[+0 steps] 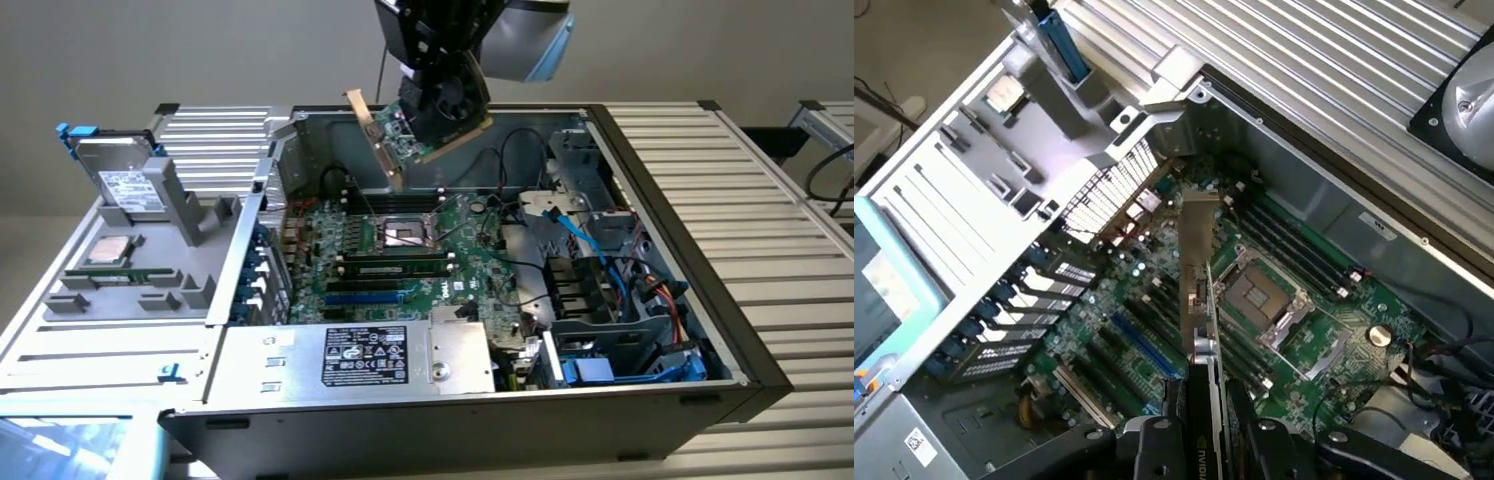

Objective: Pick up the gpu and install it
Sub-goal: 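Insert the gpu into the slot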

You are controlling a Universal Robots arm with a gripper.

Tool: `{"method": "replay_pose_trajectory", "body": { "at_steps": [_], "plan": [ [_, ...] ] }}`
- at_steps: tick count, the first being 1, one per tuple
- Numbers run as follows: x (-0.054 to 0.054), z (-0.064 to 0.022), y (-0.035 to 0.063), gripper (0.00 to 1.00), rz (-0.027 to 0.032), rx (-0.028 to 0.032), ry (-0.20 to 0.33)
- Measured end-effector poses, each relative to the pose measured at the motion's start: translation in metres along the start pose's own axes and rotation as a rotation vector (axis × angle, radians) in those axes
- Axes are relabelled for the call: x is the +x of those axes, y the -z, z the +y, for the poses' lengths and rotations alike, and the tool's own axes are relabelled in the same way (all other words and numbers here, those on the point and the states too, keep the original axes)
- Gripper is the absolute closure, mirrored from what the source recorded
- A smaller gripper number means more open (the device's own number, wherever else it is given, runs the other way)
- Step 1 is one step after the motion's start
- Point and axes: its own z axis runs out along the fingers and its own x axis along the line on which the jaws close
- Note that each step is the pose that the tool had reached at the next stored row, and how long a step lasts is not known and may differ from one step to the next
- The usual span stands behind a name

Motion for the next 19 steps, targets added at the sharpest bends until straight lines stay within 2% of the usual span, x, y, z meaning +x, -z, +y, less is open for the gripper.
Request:
{"method": "replay_pose_trajectory", "body": {
  "at_steps": [2, 7, 9, 15, 17, 18, 19],
  "plan": [
    [0.0000, -0.0002, -0.0014, 0.72, 0.0036, 0.0005, 0.037],
    [-0.0002, -0.0004, -0.0035, 0.72, 0.0038, -0.0071, 0.124],
    [-0.0003, -0.0006, -0.0041, 0.72, 0.0074, -0.0077, 0.157],
    [-0.0005, -0.0009, -0.0054, 0.72, 0.0310, -0.0050, 0.251],
    [-0.0005, -0.0010, -0.0056, 0.72, 0.0416, -0.0074, 0.277],
    [-0.0006, -0.0011, -0.0059, 0.72, 0.0481, -0.0117, 0.285],
    [-0.0015, -0.0021, -0.0055, 0.72, 0.0499, -0.0131, 0.287]
  ]
}}
